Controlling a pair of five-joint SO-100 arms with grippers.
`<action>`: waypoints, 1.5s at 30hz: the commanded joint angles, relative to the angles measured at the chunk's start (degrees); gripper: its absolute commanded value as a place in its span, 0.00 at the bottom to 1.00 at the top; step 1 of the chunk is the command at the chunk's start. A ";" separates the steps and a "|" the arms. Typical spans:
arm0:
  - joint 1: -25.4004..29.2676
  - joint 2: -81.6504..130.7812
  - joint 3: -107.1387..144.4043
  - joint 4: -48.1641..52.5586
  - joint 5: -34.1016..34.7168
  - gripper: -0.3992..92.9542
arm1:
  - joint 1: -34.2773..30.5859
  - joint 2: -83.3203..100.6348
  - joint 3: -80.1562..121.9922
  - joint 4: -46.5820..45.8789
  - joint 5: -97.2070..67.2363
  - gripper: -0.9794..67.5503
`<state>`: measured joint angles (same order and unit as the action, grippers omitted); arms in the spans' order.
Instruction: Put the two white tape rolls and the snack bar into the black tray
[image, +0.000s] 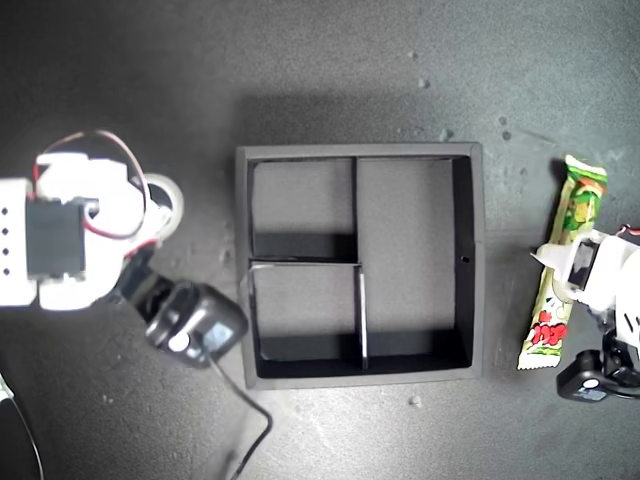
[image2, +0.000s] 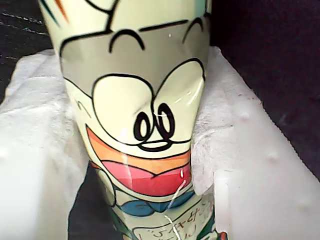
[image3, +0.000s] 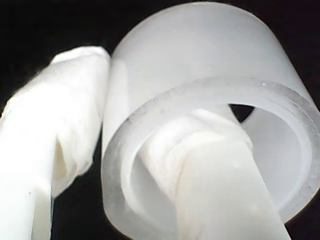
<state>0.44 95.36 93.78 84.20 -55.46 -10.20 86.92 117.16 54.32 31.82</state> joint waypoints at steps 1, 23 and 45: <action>0.00 -0.35 -17.93 8.96 2.46 0.01 | -1.05 -0.44 -2.20 2.90 -3.69 0.06; 2.20 -42.63 -71.46 20.83 5.01 0.01 | -5.10 -3.69 -53.96 28.39 -18.37 0.05; 1.05 -48.34 -74.27 20.83 4.92 0.11 | 0.53 -30.23 -84.90 28.65 -25.14 0.34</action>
<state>1.41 45.53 22.50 103.97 -51.06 -9.84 56.07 33.49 82.00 6.33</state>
